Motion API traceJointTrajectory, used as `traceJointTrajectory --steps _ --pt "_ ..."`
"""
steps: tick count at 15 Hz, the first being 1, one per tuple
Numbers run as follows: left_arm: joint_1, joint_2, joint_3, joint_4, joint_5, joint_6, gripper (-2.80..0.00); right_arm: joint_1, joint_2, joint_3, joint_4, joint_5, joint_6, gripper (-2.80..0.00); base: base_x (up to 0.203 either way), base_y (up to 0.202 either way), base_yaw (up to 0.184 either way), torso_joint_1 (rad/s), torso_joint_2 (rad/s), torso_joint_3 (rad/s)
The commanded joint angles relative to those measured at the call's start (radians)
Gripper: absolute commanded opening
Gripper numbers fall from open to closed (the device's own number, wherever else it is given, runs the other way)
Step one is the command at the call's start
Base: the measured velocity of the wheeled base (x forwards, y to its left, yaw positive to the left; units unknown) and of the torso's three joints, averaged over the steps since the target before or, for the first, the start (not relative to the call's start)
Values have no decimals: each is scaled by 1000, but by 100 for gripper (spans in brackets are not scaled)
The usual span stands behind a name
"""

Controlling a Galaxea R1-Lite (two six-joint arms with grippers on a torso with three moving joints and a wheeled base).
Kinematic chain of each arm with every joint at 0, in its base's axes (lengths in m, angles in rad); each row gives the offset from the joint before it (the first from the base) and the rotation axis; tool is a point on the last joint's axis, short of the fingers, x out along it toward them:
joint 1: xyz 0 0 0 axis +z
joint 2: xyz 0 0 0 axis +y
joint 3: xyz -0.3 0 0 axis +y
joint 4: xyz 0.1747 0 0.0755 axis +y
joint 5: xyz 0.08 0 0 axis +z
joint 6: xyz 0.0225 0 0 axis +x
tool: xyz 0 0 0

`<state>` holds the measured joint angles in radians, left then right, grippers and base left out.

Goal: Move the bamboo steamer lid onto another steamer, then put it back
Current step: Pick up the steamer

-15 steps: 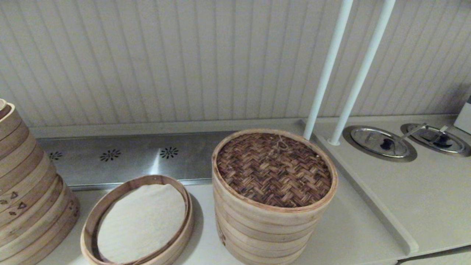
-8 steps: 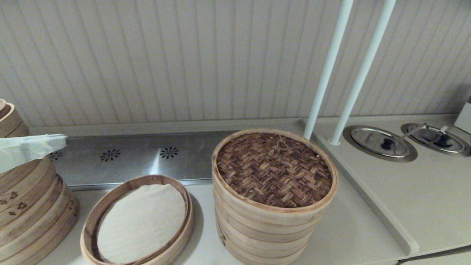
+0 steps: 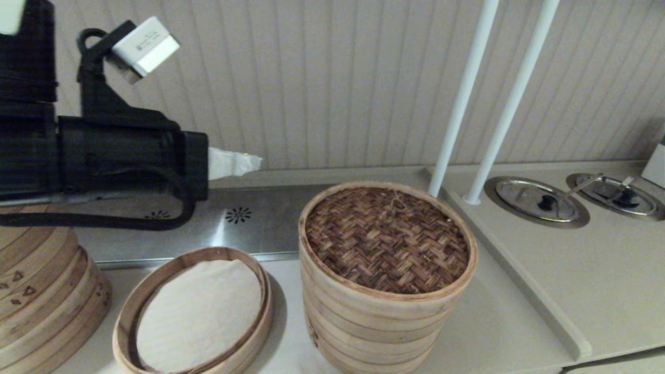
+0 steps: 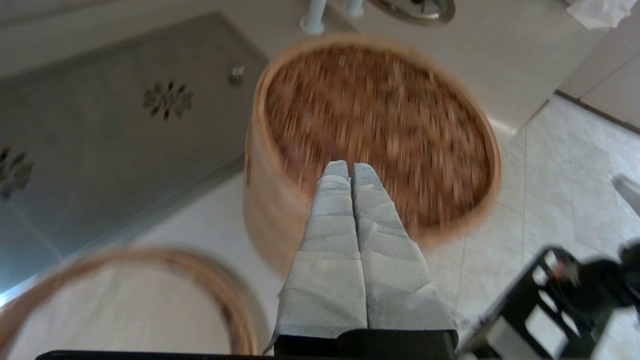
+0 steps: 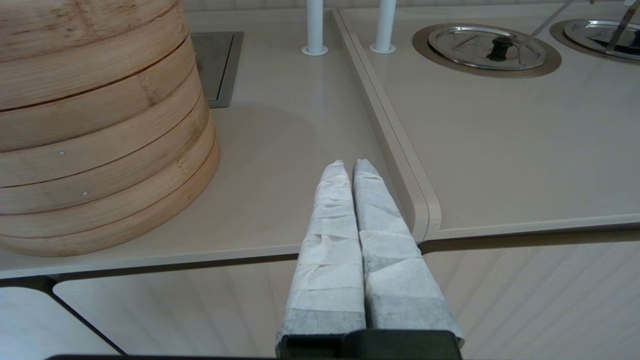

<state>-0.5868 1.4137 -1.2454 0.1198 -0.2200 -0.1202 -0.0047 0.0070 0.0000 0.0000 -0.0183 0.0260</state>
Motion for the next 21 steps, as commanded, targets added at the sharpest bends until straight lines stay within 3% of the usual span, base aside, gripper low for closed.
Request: traceJointTrajectory --steps 1,5,7,10,17,21 --pt "-58 119 -10 -91 25 0 0 0 1 5 0 0 0 -280 0 0 0 0 0 0" --pt "-149 217 -6 -168 69 33 0 0 1 3 0 -2 0 -280 0 0 0 0 0 0" --pt "-195 269 26 -295 76 56 0 0 1 5 0 0 0 -280 0 0 0 0 0 0" --pt "-250 356 55 -432 163 84 0 0 1 5 0 0 0 -280 0 0 0 0 0 0" --pt "-305 461 41 -500 190 88 0 0 1 5 0 0 0 -280 0 0 0 0 0 0" --pt "-310 508 19 -532 247 99 0 0 1 3 0 0 0 -280 0 0 0 0 0 0"
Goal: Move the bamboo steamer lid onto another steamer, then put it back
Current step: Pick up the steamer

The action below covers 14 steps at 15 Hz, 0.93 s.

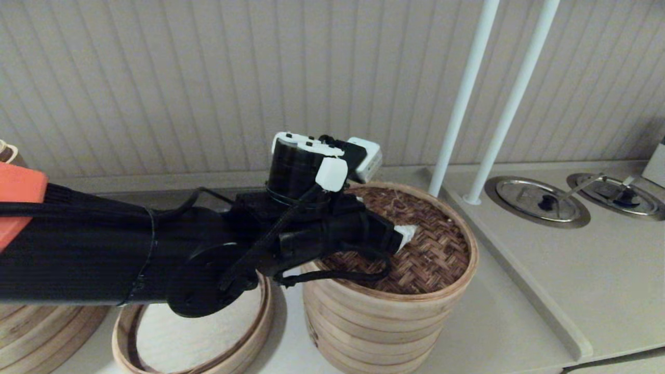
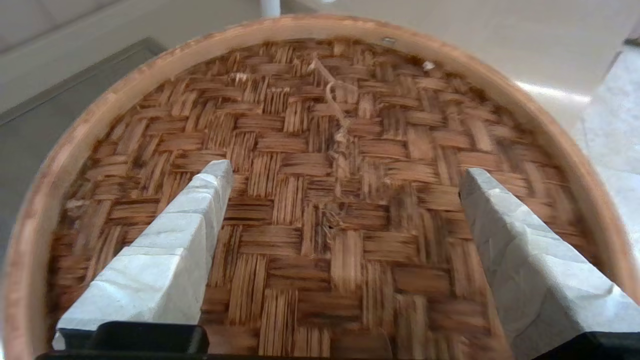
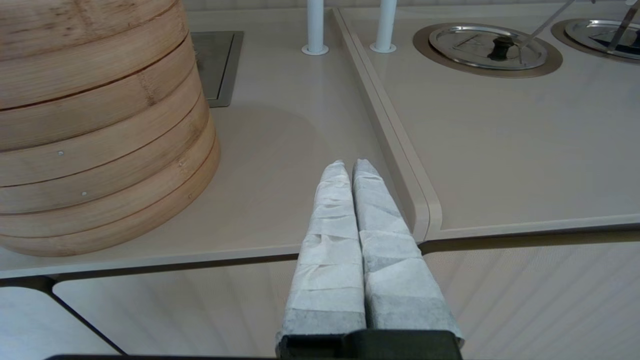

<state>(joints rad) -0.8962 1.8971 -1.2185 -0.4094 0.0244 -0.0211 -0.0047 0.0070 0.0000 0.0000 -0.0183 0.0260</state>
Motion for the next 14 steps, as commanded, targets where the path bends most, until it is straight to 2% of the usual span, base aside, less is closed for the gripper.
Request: traceJointTrajectory --steps 1,8,9,14 --pt "-1 31 -10 -3 5 0 0 0 1 3 0 -1 0 -280 0 0 0 0 0 0" --pt "0 79 -39 -3 45 0 0 0 1 4 0 -1 0 -280 0 0 0 0 0 0" --pt "0 79 -39 -5 46 0 -280 0 1 3 0 0 0 -280 0 0 0 0 0 0" --pt "0 82 -36 -40 68 1 -280 0 1 3 0 0 0 -280 0 0 0 0 0 0"
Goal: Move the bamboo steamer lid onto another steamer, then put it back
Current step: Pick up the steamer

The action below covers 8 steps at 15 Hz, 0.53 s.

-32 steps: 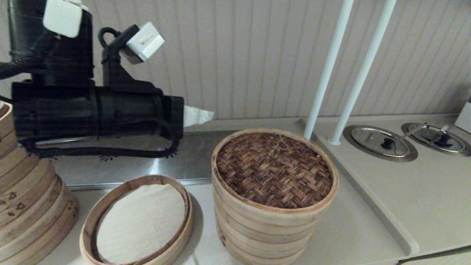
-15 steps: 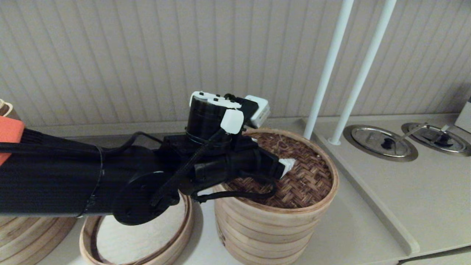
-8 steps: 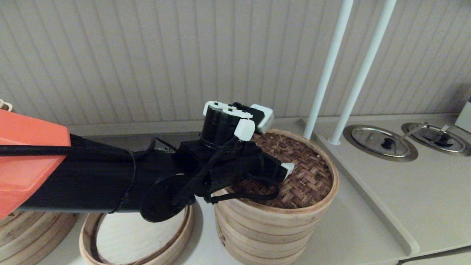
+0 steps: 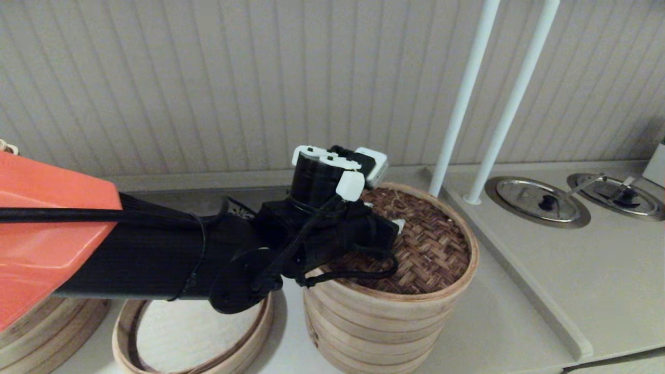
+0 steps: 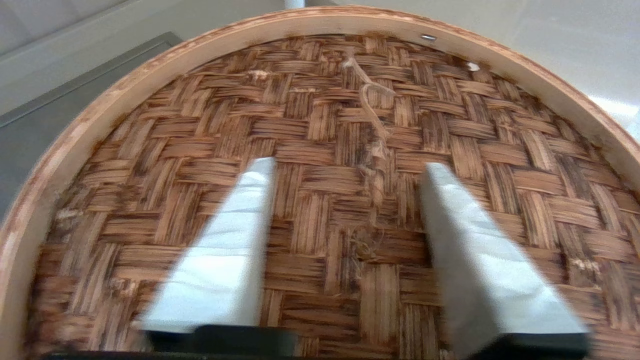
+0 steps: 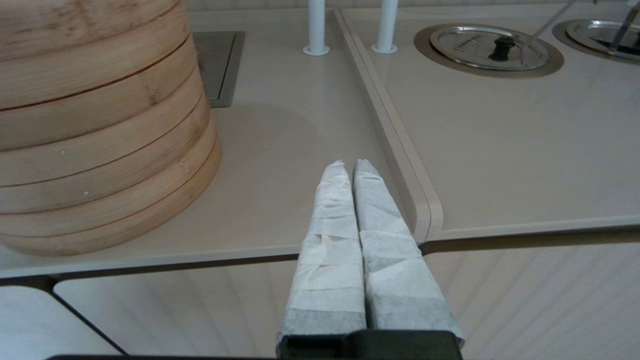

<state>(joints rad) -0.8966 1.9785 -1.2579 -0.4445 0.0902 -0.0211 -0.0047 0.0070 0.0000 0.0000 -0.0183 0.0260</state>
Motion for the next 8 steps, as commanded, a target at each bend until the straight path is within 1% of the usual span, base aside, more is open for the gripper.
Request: traceJointTrajectory --steps 1,8 --pt "1 0 5 -7 3 1 -280 0 1 3 0 0 0 -280 0 0 0 0 0 0" --pt "-1 0 9 -19 9 0 -280 0 1 4 0 -1 0 -280 0 0 0 0 0 0"
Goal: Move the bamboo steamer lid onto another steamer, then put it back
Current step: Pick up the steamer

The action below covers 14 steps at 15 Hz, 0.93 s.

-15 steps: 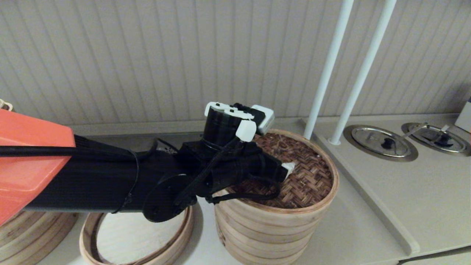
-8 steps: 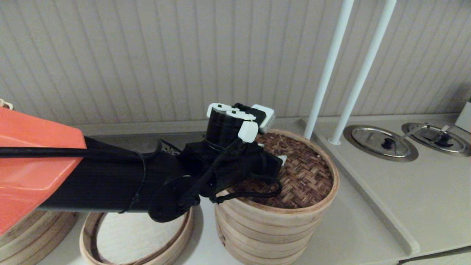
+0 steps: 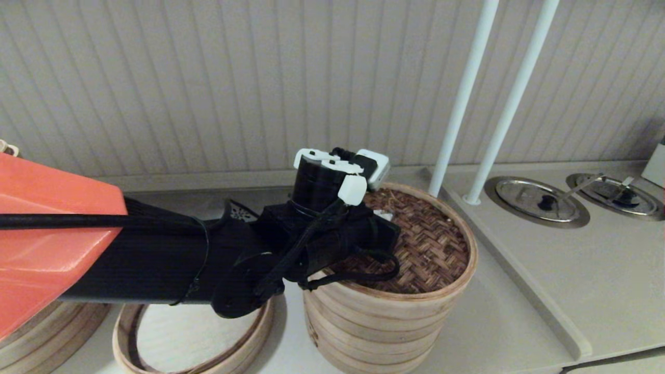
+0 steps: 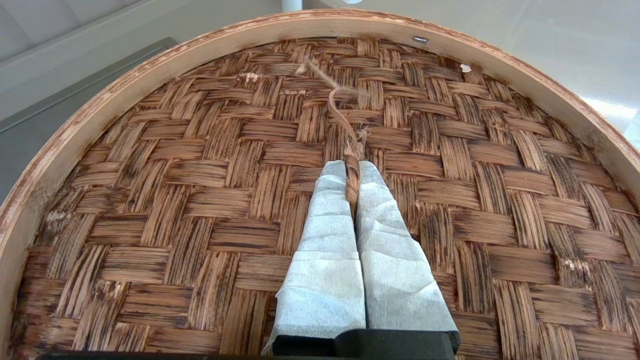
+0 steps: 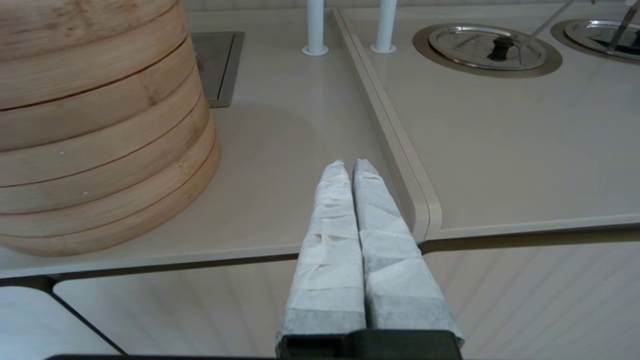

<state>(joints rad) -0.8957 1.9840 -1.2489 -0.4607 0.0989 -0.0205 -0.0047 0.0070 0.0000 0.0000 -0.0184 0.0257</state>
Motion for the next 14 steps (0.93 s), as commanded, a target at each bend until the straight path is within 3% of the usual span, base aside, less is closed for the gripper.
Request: traceJointTrajectory --steps 1,14 --pt "0 -7 0 -6 1 -1 -280 0 1 5 0 -1 0 -280 0 0 0 0 0 0" --pt "0 -100 20 -24 26 -12 -280 0 1 3 0 0 0 -280 0 0 0 0 0 0"
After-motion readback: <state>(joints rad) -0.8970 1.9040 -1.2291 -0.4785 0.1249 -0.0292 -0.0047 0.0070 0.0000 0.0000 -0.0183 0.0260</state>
